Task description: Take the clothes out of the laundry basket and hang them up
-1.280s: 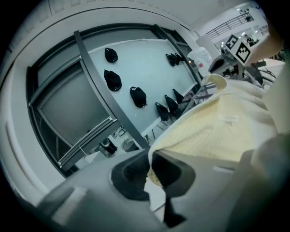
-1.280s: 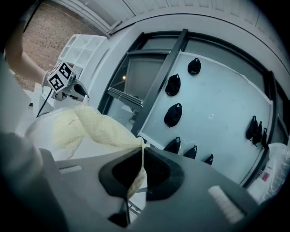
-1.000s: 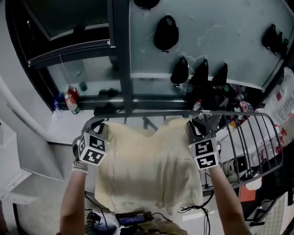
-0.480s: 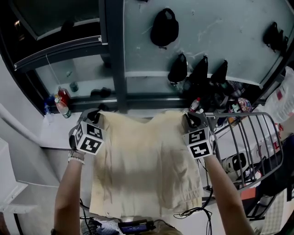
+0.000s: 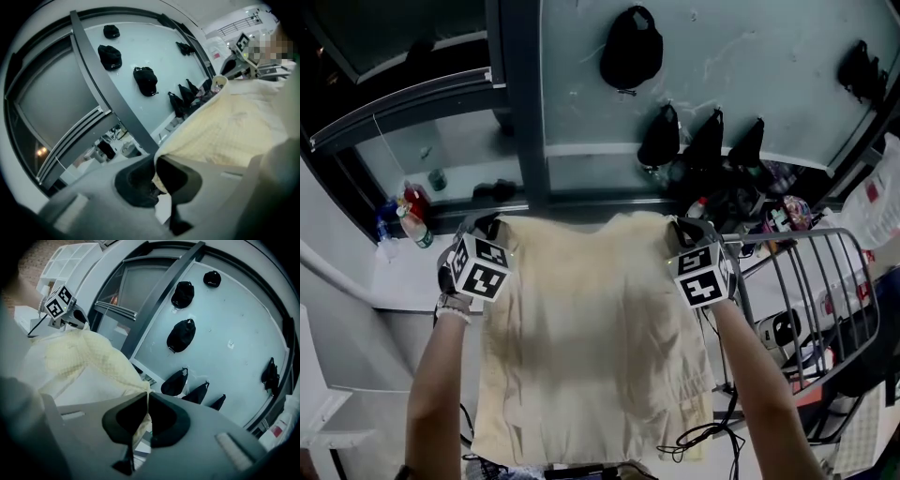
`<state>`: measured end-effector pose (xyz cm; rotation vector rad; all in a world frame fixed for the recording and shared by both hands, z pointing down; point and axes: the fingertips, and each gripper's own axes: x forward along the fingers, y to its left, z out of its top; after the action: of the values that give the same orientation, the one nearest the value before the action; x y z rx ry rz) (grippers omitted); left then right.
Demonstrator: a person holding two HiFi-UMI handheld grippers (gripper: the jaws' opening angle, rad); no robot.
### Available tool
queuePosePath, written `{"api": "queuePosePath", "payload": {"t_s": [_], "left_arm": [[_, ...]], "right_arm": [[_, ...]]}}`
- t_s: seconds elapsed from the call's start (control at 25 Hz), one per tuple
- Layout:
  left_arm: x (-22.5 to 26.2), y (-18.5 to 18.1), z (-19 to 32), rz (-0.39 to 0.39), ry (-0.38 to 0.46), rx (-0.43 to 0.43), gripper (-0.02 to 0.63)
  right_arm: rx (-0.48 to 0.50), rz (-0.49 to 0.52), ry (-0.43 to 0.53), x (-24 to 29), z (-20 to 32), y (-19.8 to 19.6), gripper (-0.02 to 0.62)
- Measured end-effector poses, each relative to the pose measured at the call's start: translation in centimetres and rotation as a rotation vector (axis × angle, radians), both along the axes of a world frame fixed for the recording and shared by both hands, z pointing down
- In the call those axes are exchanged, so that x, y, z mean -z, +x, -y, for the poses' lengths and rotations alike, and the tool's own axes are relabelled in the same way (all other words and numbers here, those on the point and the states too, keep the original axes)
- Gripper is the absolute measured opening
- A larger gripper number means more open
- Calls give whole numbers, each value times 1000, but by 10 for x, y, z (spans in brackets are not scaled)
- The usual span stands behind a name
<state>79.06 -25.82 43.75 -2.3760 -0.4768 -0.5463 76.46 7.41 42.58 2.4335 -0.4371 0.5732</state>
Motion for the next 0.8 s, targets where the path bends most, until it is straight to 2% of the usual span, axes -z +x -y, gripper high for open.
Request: {"api": "queuePosePath", "payload": {"t_s": [0.28,0.4,0.52,0.6,0.8], "left_arm": [[-51,2,-9,101,8,-24,15],[-63,1,-7,123,-22,-8,27],[-69,-2,-6,145,-66,7,55],[-71,-5,-6,161,-80,6,100],[-66,-21,-2,164,-111,2,170]], "right_arm": [[19,119,3,-43,-1,3,12],[41,143,5,-47,1,2,12],[33,164,56,-48,3,1,14],[19,172,107,-48,4,-1,21],[13,178,156,-49,5,-13,129]]}}
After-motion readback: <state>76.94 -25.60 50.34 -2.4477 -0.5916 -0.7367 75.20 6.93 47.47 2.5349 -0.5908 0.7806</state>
